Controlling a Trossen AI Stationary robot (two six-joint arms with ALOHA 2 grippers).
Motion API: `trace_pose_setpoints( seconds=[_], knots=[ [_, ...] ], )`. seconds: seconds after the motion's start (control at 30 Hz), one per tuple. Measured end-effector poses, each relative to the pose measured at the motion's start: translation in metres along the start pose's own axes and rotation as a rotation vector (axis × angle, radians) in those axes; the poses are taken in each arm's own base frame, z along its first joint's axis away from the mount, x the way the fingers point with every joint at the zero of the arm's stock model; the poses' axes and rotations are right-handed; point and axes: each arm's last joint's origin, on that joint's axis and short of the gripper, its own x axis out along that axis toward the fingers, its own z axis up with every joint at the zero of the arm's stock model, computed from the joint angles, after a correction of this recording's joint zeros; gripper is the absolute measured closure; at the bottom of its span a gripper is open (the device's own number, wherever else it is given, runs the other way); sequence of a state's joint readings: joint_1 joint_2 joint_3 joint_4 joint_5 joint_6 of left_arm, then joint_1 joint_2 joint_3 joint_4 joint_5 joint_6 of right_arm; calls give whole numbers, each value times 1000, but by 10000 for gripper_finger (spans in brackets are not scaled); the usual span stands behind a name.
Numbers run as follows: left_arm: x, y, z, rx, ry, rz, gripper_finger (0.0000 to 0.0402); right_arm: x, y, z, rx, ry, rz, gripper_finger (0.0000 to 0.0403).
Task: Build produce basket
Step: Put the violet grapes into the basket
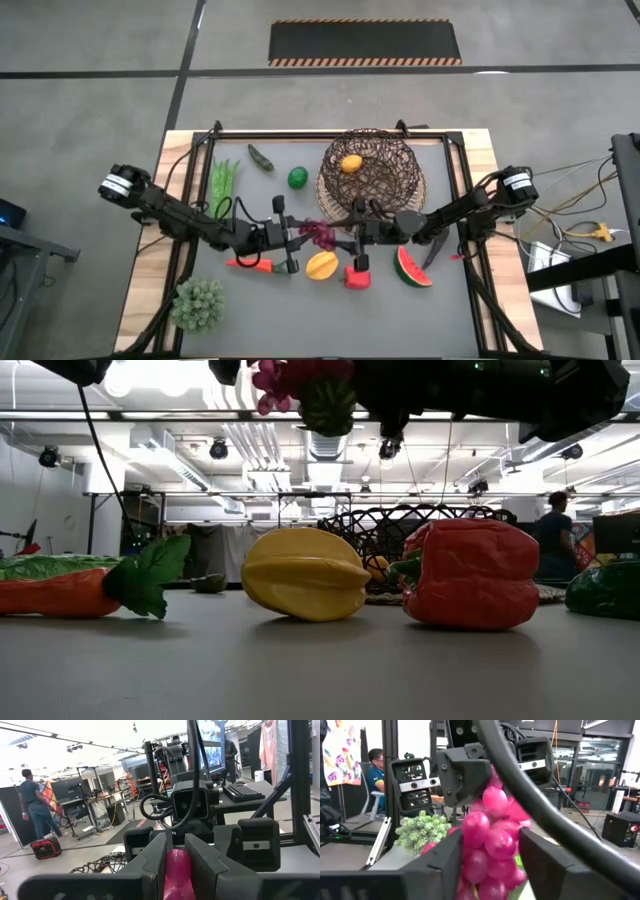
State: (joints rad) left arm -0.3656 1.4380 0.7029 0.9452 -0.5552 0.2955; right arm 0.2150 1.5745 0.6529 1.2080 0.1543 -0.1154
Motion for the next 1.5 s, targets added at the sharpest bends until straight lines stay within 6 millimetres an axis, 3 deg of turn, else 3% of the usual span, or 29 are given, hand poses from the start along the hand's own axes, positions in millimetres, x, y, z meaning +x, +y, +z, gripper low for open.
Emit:
trace_pose_setpoints(
  seconds=[0.3,0.6,0.73,0.9,1.17,1.5],
  knots=[
    [0,0,-1,6,9,-3,353,0,0,0,-14,1,1,345],
    [0,0,-2,39,13,-4,348,0,0,0,-16,6,2,375],
    [-1,0,-1,62,14,-6,315,0,0,-1,-17,13,0,376],
    [-3,1,-2,93,47,-16,241,-2,-1,5,-20,34,-2,376],
    [-7,8,11,209,10,3,163,-1,-10,29,-11,189,-36,376],
    [-20,23,30,333,-5,16,157,-8,-29,83,-138,547,-239,376]
  ],
)
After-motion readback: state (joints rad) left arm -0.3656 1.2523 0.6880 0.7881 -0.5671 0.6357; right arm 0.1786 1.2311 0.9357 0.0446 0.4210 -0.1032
